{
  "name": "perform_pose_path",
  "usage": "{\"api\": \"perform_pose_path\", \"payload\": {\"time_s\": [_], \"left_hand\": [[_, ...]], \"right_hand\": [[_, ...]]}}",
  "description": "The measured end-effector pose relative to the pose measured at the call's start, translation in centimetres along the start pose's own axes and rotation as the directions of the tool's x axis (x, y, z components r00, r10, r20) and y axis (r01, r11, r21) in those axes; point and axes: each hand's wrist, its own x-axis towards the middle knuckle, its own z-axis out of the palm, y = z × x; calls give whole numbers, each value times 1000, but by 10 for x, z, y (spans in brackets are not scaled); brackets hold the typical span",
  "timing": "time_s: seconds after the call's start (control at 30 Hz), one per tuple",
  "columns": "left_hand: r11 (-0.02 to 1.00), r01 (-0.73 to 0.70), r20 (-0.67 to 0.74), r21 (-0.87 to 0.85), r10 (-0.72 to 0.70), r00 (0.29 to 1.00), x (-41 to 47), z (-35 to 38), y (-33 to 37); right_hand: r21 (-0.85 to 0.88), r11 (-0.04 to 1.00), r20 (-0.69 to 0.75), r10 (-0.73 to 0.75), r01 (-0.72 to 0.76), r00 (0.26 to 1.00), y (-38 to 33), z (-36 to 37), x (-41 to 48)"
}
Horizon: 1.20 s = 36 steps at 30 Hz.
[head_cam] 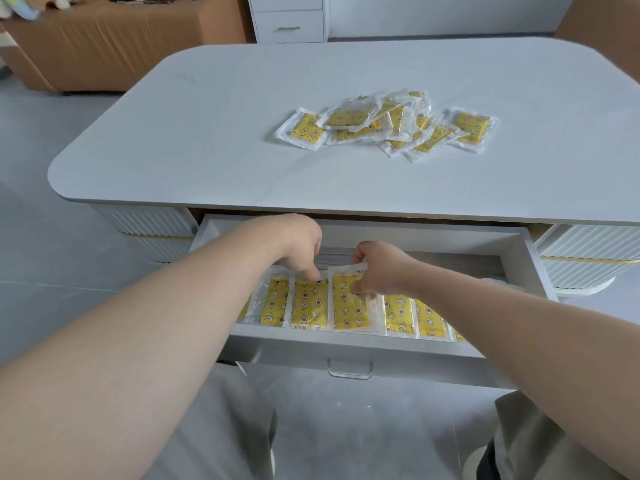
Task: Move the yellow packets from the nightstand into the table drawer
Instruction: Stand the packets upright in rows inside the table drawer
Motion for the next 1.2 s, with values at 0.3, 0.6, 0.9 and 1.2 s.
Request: {"api": "perform_pose_path", "payload": {"time_s": [0.3, 0.6, 0.9, 1.2], "left_hand": [[999, -2, -61, -50, -1, 998, 0, 0, -10], [956, -18, -312, -292, -78, 947, 7, -32, -3], [803, -173, -678, -570, -340, 652, 56, -38, 17], [885, 12, -593, -465, -321, 738, 147, -108, 26]], "right_hand": [[-491, 871, -33, -26, 7, 999, 2, 14, -5], [-452, 887, 17, -98, 95, 995, -28, -19, -19], [-3, 996, -556, -78, 92, 828, -20, -95, -6], [94, 902, -587, 392, -422, 709, 32, -174, 99]]}}
